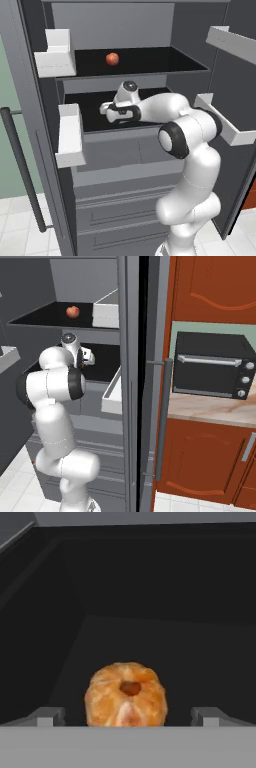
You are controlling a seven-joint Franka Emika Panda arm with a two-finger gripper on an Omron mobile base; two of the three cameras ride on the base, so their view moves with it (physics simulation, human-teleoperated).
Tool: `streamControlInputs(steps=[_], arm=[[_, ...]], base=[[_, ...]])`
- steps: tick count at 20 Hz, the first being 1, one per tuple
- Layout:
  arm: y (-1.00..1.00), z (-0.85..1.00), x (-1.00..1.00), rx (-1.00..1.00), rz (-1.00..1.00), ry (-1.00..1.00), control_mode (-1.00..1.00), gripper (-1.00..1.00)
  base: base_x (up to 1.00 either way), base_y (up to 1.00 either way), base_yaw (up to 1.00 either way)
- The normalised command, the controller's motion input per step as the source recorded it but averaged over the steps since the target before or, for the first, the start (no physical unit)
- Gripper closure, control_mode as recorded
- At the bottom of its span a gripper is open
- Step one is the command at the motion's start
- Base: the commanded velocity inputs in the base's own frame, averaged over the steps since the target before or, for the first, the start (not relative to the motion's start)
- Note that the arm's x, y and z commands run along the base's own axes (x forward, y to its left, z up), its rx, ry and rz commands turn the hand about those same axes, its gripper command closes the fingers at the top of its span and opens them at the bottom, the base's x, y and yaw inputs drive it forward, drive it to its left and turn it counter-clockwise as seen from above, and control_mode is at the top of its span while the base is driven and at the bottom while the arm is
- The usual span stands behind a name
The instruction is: Pick the peach and tangerine from the fridge and place them inside the tupperware on the counter.
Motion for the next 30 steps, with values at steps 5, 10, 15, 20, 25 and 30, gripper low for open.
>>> streamControlInputs(steps=[5, 10, 15, 20, 25, 30], arm=[[0.06, -0.17, 0.36, 0.00, 0.00, 0.00, -1.00, -1.00], [0.02, -0.18, 0.28, 0.00, 0.00, 0.01, -1.00, -1.00], [0.03, -0.38, 0.00, -0.01, -0.05, 0.09, -1.00, -1.00], [0.00, -0.59, -0.22, -0.02, -0.10, 0.16, -1.00, -1.00], [-0.02, -0.53, -0.29, 0.00, -0.11, 0.09, -1.00, -1.00], [-0.01, -0.60, -0.28, 0.00, -0.12, 0.06, -1.00, 1.00]], base=[[0.00, 0.00, 0.00], [0.00, 0.00, 0.00], [0.00, 0.00, 0.00], [0.00, 0.00, 0.00], [0.00, 0.00, 0.00], [0.00, 0.00, 0.00]])
